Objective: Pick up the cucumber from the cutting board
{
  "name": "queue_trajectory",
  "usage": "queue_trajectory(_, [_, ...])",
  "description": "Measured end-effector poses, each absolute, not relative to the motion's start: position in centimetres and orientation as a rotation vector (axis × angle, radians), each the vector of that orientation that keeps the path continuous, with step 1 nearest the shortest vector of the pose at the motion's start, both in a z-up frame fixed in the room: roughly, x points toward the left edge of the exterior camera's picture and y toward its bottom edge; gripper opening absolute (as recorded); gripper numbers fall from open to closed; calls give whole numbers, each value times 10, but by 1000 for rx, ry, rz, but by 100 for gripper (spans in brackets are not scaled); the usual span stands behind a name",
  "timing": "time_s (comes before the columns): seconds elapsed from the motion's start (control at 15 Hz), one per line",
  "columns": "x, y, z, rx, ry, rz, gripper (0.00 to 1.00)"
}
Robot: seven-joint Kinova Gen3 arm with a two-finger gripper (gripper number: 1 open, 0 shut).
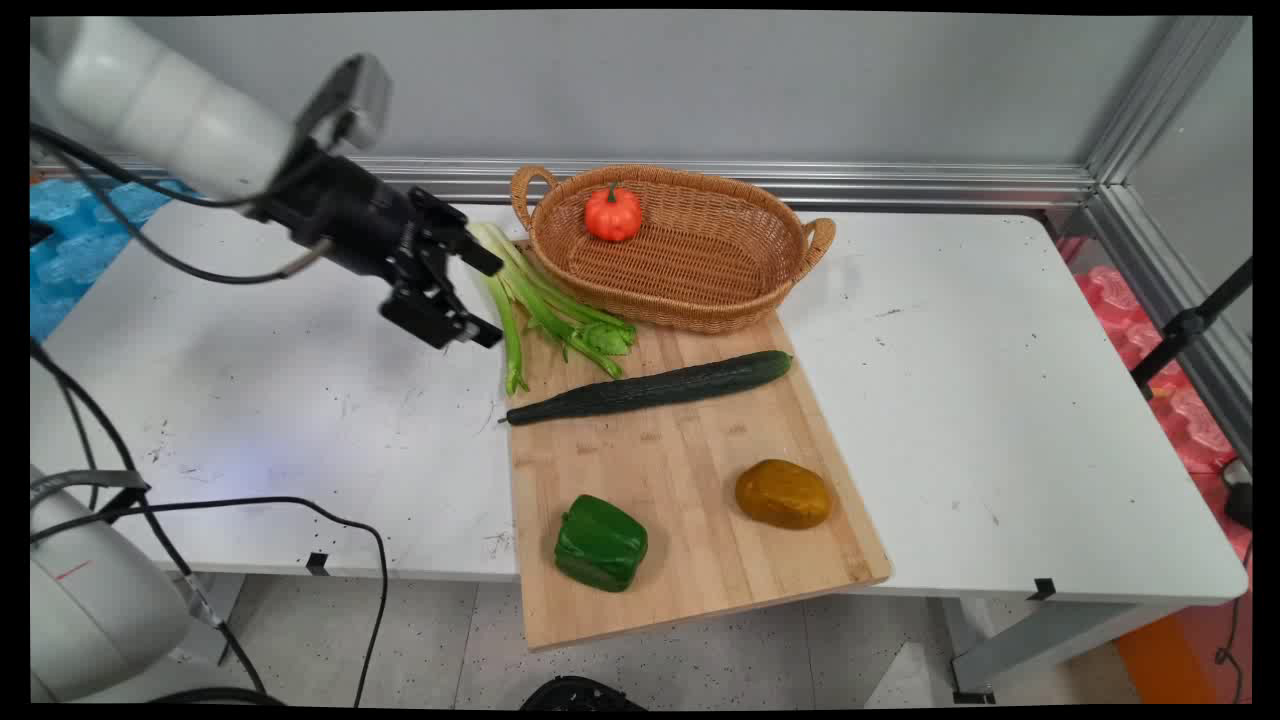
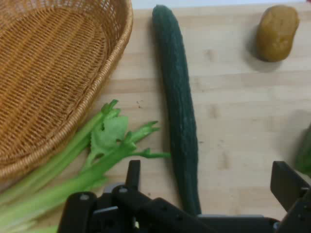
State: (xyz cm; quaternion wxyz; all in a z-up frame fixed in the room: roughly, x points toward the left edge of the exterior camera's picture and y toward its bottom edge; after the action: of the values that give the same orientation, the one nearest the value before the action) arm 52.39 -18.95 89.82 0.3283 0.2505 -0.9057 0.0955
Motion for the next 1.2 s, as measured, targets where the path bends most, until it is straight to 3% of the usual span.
queue_trajectory(1.2, [412,-274,789,666,-2451,215,100])
